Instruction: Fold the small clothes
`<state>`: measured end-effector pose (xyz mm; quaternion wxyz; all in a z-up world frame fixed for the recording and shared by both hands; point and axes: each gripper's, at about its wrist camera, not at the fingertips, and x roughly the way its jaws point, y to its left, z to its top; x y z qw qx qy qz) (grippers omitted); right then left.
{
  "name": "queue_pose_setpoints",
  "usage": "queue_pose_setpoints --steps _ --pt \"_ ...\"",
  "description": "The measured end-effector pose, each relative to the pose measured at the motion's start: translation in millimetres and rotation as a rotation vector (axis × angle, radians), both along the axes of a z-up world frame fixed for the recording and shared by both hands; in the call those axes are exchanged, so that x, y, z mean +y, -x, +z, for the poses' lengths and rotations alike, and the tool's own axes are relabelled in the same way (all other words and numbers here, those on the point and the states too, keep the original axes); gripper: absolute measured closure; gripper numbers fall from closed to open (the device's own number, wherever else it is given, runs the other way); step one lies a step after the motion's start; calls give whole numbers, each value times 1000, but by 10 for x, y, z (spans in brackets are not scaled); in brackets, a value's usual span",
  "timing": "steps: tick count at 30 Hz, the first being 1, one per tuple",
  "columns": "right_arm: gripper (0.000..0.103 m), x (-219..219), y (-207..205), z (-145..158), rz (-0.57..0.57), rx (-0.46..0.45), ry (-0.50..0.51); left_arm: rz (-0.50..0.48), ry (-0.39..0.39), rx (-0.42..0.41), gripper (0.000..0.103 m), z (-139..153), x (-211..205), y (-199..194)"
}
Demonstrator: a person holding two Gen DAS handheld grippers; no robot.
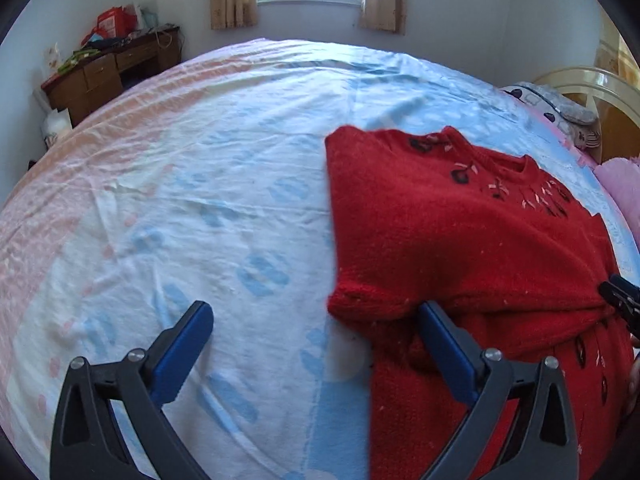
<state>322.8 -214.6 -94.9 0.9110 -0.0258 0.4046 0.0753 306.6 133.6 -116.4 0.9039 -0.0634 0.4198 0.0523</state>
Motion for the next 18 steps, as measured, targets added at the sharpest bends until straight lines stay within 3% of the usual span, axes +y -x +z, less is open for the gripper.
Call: queue_pose_setpoints --steps 7,13,18 --pt "34 8 -33 -22 8 5 12 -3 -56 -36 0 81 -104 117" --pt "33 3 -23 -30 17 -1 0 22 33 -147 0 331 -18 226" --pt "32 14 -9 -36 15 -9 8 37 -22 -31 0 116 -23 -100"
